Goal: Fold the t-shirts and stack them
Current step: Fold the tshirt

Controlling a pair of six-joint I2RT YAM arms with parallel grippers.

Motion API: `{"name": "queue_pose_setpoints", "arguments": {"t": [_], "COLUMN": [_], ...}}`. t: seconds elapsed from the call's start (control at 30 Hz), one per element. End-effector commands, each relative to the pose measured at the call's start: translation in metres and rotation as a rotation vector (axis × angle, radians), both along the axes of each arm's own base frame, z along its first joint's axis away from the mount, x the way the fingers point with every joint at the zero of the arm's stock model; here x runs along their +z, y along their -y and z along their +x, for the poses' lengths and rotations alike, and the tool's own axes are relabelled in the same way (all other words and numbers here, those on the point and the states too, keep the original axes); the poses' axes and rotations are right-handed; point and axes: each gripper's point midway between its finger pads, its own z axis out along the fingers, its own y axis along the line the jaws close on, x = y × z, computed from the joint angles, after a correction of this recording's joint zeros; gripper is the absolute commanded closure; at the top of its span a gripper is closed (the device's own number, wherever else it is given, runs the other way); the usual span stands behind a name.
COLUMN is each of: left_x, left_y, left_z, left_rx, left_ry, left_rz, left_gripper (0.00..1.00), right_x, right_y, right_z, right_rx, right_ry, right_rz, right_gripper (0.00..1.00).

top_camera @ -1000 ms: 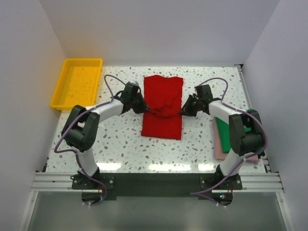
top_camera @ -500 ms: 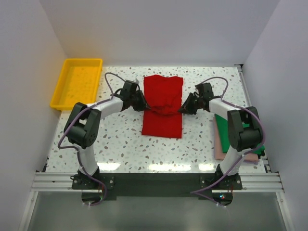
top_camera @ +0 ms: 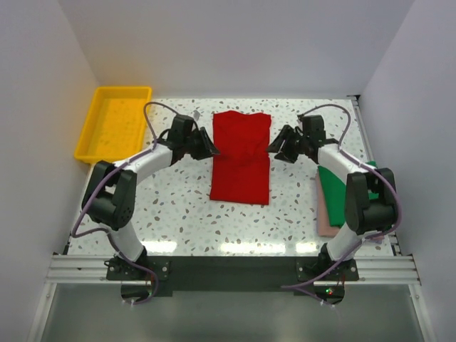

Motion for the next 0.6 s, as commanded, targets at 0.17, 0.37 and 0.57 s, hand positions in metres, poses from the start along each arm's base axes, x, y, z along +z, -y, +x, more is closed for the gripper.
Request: {"name": "queue_pose_setpoints", "arguments": {"t": [0.17,0.37,0.57], "left_x": [-0.009,-0.031,-0.061], "left_y": [0.036,0.052,0.036], "left_z": [-0.016,0.007,0.027], "left_rx": [-0.084,-0.110,-0.054], "left_ry": [0.024,-0.014,-0.070], "left_rz": [-0.007,-0.043,-0.034], "left_gripper": [0.91,0.97,0.98], "right_x": [0.013,-0.013,-0.047], "right_y": [-0.050,-0.082,-0.084], "right_z": [-0.027,-0.003,0.027], "right_rx": [0.142,0.215,0.222], "right_ry": [0.154,0.121,0.034], "right_rz": [-0.240,-0.240,-0.230], "right_gripper": [0.50,0.58,0.64]}}
